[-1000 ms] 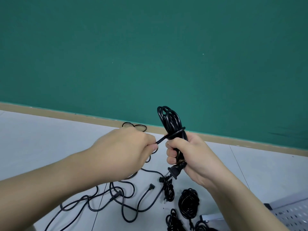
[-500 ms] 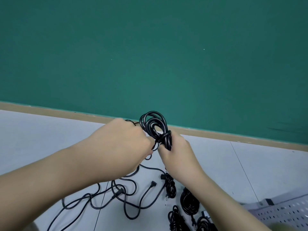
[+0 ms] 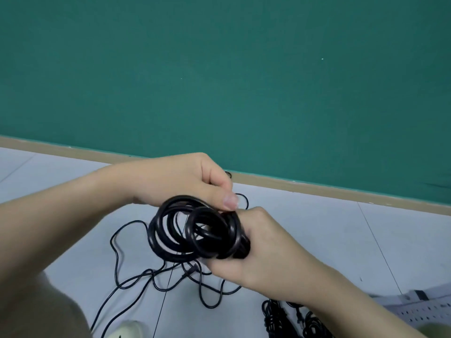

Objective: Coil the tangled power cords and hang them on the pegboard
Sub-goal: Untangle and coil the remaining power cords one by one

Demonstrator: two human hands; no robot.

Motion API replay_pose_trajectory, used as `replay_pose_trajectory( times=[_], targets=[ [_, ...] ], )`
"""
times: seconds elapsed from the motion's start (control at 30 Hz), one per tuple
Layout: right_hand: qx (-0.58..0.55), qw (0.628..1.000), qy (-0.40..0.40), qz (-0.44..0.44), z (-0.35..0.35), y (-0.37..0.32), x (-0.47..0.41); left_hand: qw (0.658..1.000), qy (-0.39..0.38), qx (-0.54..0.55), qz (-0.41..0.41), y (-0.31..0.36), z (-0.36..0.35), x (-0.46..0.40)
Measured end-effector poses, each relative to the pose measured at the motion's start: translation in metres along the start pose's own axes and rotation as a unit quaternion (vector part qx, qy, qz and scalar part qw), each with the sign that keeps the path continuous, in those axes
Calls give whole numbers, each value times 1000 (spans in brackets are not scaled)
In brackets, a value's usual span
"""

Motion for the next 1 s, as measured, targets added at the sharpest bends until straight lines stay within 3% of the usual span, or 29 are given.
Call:
replay_pose_trajectory(
  times=[0.13, 0.27, 0.33, 0.53, 0.73, 0.9, 1.0],
  targets=[
    [-195, 980, 31, -38, 8, -8, 2, 999, 35, 16, -30, 6, -1, -2],
    [-410, 906, 61, -87, 12, -6, -5, 995, 71, 69, -13, 4, -5, -8],
    [-435, 891, 80, -104, 17, -1, -6, 995, 82, 46, -14, 6, -8, -11],
    [-413, 898, 64, -140, 26, 10, -3, 995, 79, -47, -42, 10, -15, -5],
    [-307, 924, 126, -189, 29, 32, -4, 958, 186, -218, 2, 0, -21, -14],
    [-101, 951, 221, -191, 40, 37, -1, 954, 213, -210, 13, 5, -32, -16],
    [-36, 955, 245, -162, 45, 31, 3, 965, 209, -161, 6, 9, -37, -20]
  ],
)
Point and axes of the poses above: each hand's wrist, its own x-axis away from the middle knuckle, its own z-axis out of the back of the hand, y = z × x, the point moved 5 cm from there along -x, towards the middle knuckle, and after that the axes turned 3 degrees about x, right-handed, at the moved point
